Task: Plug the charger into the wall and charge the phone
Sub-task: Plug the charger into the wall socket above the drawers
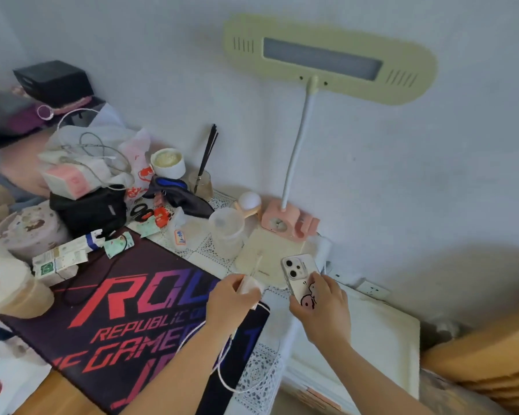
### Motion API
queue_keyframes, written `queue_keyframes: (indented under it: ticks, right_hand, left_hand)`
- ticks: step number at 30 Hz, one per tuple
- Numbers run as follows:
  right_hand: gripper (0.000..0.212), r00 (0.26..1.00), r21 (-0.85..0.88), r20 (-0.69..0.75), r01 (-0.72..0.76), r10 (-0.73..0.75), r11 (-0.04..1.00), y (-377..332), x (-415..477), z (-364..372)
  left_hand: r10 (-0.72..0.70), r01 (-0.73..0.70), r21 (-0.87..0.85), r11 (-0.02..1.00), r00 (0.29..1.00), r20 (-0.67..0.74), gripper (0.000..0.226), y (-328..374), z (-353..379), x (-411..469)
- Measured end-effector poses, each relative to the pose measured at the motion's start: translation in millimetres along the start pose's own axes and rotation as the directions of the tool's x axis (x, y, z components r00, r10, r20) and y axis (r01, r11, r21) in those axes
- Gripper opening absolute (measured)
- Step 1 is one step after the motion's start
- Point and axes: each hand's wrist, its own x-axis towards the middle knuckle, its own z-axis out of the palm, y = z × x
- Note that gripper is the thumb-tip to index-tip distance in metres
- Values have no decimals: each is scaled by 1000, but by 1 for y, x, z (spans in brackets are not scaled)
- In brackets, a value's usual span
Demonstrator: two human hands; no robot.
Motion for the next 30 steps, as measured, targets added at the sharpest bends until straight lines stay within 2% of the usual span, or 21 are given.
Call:
queue_keyframes:
  ticks: [3,6,10,16,19,20,22,25,27,30]
  right_hand:
    - [55,996,159,-21,-81,85,984,10,1,-27]
    - [39,978,406,-39,-174,207,897,23,-4,-53]
    - [36,934,669,25,-280,355,689,50,-12,-82]
    - [32,860,859,128,-345,494,378,106,-18,-118]
    - [33,765,906,252,-402,592,134,136,-17,-129]
    - [39,749,916,302,-400,590,39,146,-17,-131]
    - [51,764,924,365,-368,531,-106,164,-15,-136]
    - [58,779,904,426,-345,460,-253,189,-10,-140]
    - [65,805,890,449,-361,388,-280,204,-7,-142]
    - [63,833,889,451,-385,322,-249,227,-2,-142]
  left_hand:
    - [58,-53,-66,996,995,76,23,24,18,2]
    - [145,-132,-87,987,976,163,16,49,40,2]
    - [201,-170,-130,977,940,276,11,81,76,-5]
    - [194,-129,-180,975,888,416,20,112,136,-19]
    - [181,-121,-156,980,869,460,31,119,166,-24]
    - [174,-116,-150,982,867,466,31,120,176,-25]
    - [154,-94,-150,984,872,464,30,121,196,-26]
    - [115,-51,-151,987,886,449,28,118,223,-26]
    - [72,-3,-151,989,889,452,29,112,240,-25]
    - [1,76,-151,986,890,456,24,96,261,-23]
